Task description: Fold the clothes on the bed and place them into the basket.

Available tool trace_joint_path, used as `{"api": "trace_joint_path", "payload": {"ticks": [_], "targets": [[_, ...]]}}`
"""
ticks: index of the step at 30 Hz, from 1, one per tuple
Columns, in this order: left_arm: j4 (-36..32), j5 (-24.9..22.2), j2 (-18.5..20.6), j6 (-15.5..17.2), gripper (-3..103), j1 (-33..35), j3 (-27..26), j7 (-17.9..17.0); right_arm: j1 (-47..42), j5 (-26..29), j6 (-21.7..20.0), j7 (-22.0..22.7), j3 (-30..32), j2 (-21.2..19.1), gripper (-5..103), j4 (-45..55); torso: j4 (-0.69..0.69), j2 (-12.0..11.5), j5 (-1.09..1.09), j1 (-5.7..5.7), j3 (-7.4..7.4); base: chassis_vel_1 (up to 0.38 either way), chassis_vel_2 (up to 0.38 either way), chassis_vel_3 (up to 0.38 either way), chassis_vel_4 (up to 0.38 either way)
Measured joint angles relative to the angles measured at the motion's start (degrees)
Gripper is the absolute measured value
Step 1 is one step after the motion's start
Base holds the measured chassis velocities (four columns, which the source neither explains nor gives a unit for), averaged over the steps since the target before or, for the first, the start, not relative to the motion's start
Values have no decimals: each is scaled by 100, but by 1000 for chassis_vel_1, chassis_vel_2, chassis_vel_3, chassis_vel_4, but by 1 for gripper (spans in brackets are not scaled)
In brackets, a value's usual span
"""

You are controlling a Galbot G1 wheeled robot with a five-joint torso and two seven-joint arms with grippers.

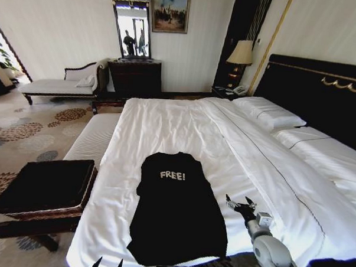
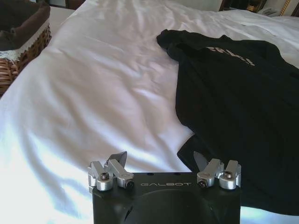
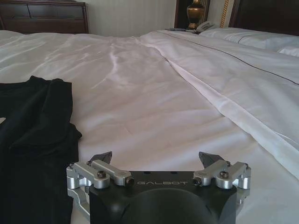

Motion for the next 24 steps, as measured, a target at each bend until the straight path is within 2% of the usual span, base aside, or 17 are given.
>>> {"api": "trace_joint_path", "payload": {"ticks": [1, 2, 6, 19, 22, 24], "targets": [[43, -153, 4, 156, 82, -218, 46, 63, 28, 1, 0, 7, -19, 20, 100, -25, 0, 0, 0, 0, 0, 0, 0, 0, 0], [43, -153, 4, 156, 82, -218, 46, 63, 28, 1, 0, 7, -19, 20, 100, -25, 0, 0, 0, 0, 0, 0, 0, 0, 0], [176, -520, -13, 516, 80, -686, 158, 141, 88, 23, -7, 36, -41, 86, 100, -51, 0, -1, 0, 1, 1, 0, 0, 0, 0], [335, -451, -26, 754, 80, -1120, 451, 318, 92, 83, -8, 55, 25, 137, 100, -1, 0, -1, 1, 1, 1, 0, 0, 0, 0], [390, -464, -25, 798, 72, -1232, 505, 318, 14, 83, -9, 58, 60, 134, 100, 29, 0, 0, 1, 1, 0, 0, 0, 0, 0], [399, -469, -39, 803, 72, -1246, 529, 321, -5, 87, -9, 59, 75, 133, 100, 35, 0, 0, 1, 1, 0, 0, 0, 0, 0]]}}
